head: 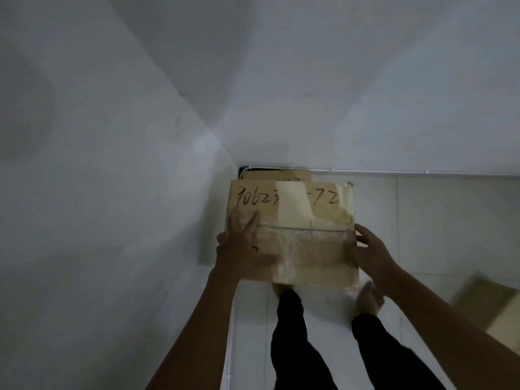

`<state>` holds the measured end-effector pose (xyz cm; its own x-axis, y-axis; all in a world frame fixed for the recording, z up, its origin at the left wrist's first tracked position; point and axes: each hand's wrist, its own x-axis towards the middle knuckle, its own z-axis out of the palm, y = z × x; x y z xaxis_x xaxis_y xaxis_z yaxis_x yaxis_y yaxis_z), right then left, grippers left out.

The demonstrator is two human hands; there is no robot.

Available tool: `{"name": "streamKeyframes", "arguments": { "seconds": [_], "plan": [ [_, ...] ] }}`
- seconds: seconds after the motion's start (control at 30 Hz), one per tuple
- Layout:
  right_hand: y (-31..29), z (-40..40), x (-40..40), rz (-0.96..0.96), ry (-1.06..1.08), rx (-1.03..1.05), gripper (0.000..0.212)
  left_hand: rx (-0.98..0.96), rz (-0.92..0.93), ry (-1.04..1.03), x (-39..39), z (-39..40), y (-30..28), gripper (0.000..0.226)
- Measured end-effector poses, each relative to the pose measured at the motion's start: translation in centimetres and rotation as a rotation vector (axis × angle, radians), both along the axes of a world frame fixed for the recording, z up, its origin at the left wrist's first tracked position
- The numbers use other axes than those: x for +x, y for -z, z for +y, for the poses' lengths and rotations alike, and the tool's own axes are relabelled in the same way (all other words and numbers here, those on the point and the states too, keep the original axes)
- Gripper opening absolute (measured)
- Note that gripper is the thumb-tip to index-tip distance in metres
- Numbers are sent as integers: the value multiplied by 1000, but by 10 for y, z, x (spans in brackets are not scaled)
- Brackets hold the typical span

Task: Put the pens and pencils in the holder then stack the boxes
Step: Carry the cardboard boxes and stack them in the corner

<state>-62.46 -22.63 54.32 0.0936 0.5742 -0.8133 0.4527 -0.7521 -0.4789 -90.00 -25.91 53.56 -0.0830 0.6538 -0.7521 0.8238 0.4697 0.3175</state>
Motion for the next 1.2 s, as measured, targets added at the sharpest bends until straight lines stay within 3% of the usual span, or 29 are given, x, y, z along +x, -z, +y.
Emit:
{"name": "streamKeyframes", "arguments": {
  "seconds": [0.2,0.4,0.63,0.73,0.93,1.03,1.1,1.2],
  "plan": [
    [91,32,-27,33,89,-94,53,50,19,199,-25,10,96,141],
    [171,65,-48,129,85,-87,53,186,30,172,-44,38,185,138],
    [236,93,-64,178,71,-66,51,198,96,212,-59,68,240,131],
    [254,100,-63,154,139,-39,64,252,88,197,-64,76,256,121],
    [251,112,-60,199,191,-78,71,266,125,244,-62,75,258,106],
    [225,111,-62,105,100,-20,74,354,195,235,-50,66,238,80],
    [200,109,-64,-18,-5,67,63,392,123,148,-43,59,218,66],
    [153,105,-61,87,37,90,35,345,-91,-103,-25,54,179,45]
  ]
}}
